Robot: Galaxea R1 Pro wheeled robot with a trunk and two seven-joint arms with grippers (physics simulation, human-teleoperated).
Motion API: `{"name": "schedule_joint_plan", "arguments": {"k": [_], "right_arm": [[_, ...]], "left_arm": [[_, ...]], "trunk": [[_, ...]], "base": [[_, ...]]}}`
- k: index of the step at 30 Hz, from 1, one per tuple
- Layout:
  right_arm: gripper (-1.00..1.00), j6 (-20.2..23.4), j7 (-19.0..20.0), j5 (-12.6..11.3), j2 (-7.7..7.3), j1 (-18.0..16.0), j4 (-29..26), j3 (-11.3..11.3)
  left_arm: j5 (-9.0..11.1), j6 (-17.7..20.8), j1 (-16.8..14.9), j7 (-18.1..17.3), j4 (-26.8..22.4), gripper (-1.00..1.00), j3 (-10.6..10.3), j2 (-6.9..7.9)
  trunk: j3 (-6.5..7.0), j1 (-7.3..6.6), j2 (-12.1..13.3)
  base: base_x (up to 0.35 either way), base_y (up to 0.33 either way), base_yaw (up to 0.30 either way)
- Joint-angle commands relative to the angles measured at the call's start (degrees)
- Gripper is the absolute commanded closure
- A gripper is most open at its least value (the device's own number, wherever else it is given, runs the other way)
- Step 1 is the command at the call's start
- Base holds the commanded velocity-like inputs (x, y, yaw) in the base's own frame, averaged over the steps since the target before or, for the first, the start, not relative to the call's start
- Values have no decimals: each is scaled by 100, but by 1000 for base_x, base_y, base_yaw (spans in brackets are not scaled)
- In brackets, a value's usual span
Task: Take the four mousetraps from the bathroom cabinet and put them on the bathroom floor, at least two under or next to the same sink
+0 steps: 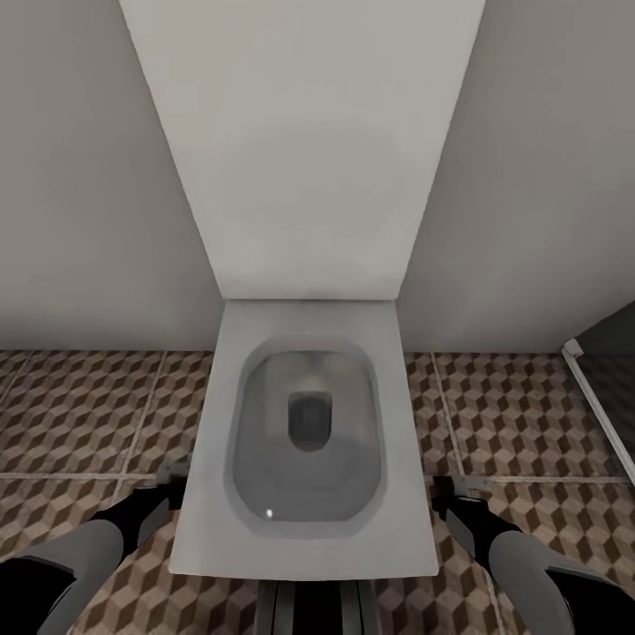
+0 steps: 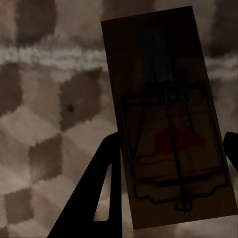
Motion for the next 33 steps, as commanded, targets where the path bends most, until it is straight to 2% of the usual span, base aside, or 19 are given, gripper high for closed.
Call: {"name": "schedule_joint_plan", "arguments": {"k": [1,23,31,33], "right_arm": [[100,34,-11,39,2,0,-10,-38],[100,31,19,39,22,0,-10,-31],[100,32,19,39,25,0,-10,-32],[100,30,19,39,22,0,-10,-35]], "left_arm": [[42,39,2,46,-18,100,-53,3],[33,35,2,47,-18,100,-53,2],[40,39,2,46,-18,100,-53,-4],[41,38,2,46,-18,100,-53,-4]], "trunk": [[-3,-1,-1],[-3,-1,-1],[-180,20,-12],[-180,20,-12]], "base": [[0,0,0],[0,0,0],[0,0,0],[0,0,0]]}}
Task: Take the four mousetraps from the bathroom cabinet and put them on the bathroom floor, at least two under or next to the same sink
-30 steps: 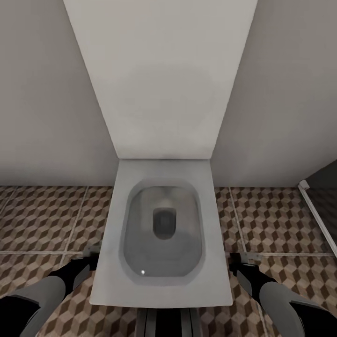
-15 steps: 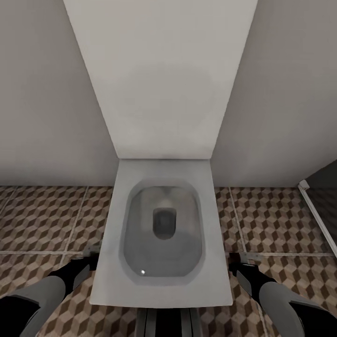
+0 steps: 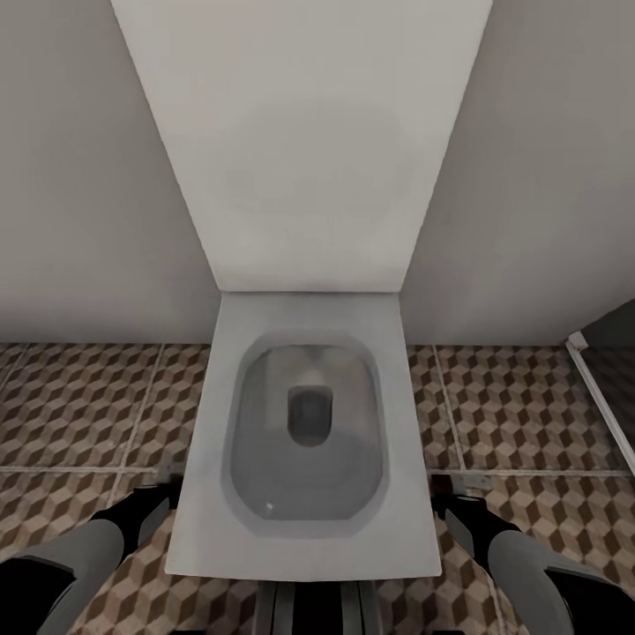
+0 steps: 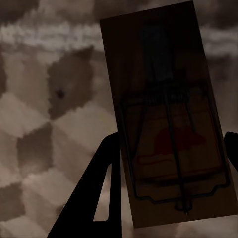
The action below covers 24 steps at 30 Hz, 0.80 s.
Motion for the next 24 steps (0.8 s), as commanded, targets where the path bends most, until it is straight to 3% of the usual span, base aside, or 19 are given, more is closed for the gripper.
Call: {"name": "schedule_joint_plan", "arguments": {"k": [1,24], "right_arm": [[100,32,-12,-9,1,4,5,-48],[100,29,-3,-9,-8,4,5,-51]], "left_arm": [[93,40,6,45,-7,100,-87,2],[94,43,6,48,-7,100,-87,-2]], "trunk": [[-4,1,0],[-4,1,0]], "base": [[0,0,0],[0,0,0]]}}
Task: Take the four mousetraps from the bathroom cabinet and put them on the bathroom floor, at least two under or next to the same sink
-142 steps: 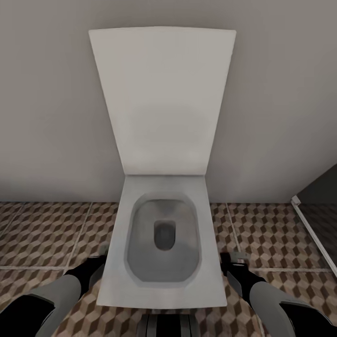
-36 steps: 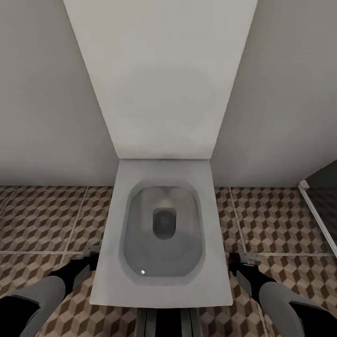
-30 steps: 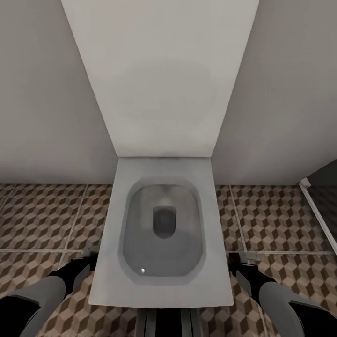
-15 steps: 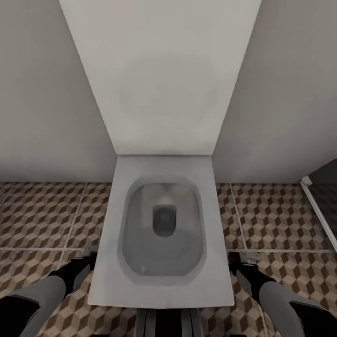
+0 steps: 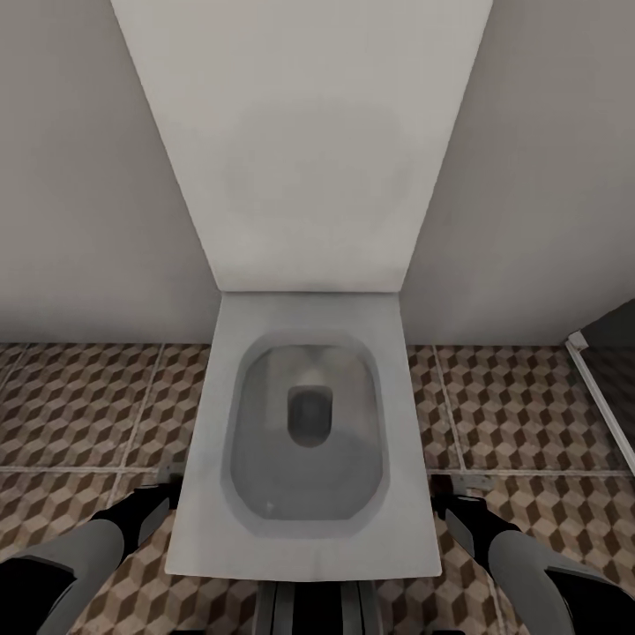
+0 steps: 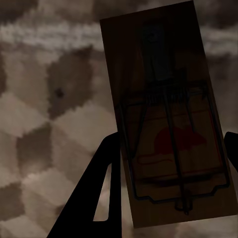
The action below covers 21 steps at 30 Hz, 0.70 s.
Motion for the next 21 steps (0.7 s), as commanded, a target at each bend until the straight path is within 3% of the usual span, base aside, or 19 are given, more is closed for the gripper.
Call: {"name": "schedule_joint_plan", "arguments": {"k": [1,14,15,21], "right_arm": [[100,35,-19,19,3,3,1,-68],[100,36,-19,19,8,3,1,-68],[-100,36,-19,19,8,3,1,-68],[-100,40,-19,19,9,3,1,-68]], "left_arm": [[92,41,5,44,-10,100,-89,1],[92,42,5,42,-10,100,-89,-7],[92,42,5,42,-10,100,-89,-10],[92,42,5,42,-10,100,-89,-19]], "trunk": [[-4,1,0],[-4,1,0],[-4,1,0],[-4,1,0]], "base": [[0,0,0],[0,0,0],[0,0,0],[0,0,0]]}}
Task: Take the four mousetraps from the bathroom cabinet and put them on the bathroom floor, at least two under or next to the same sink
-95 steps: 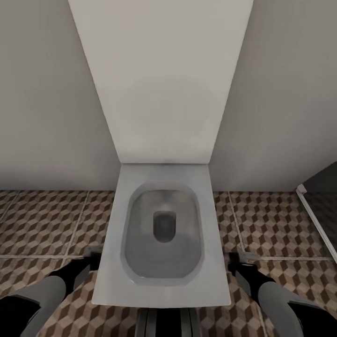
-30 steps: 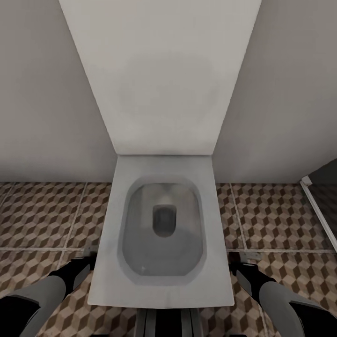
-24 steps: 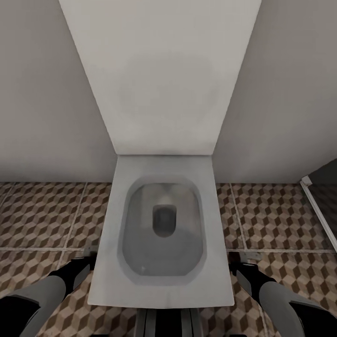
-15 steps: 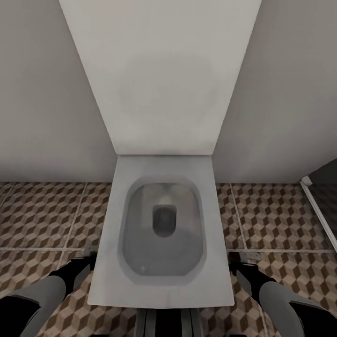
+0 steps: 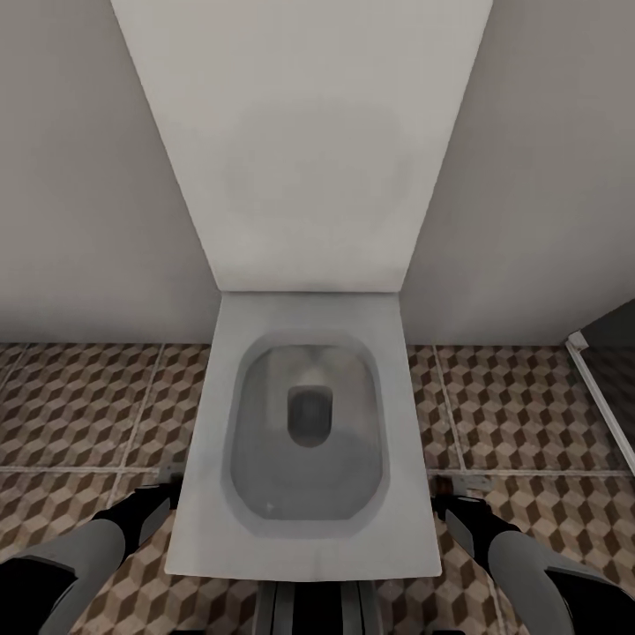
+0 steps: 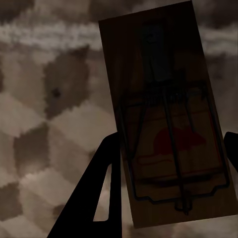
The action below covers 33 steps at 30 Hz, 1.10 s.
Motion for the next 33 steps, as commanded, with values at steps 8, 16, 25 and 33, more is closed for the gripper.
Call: {"name": "schedule_joint_plan", "arguments": {"k": [8,16,25,33], "right_arm": [[-100,44,-9,58,2,0,-11,-38],[-100,45,-9,58,2,-1,-11,-38],[-100,45,-9,58,2,0,-11,-38],[-100,45,-9,58,2,0,-11,-38]], "left_arm": [[127,43,6,39,-11,100,-121,0],[134,43,6,39,-11,100,-121,0],[135,43,6,42,-11,100,-121,-10],[136,43,6,39,-11,100,-121,-10]], "trunk": [[-3,0,-1],[-3,0,-1],[-3,0,-1],[-3,0,-1]], "base": [[0,0,0],[0,0,0],[0,0,0],[0,0,0]]}}
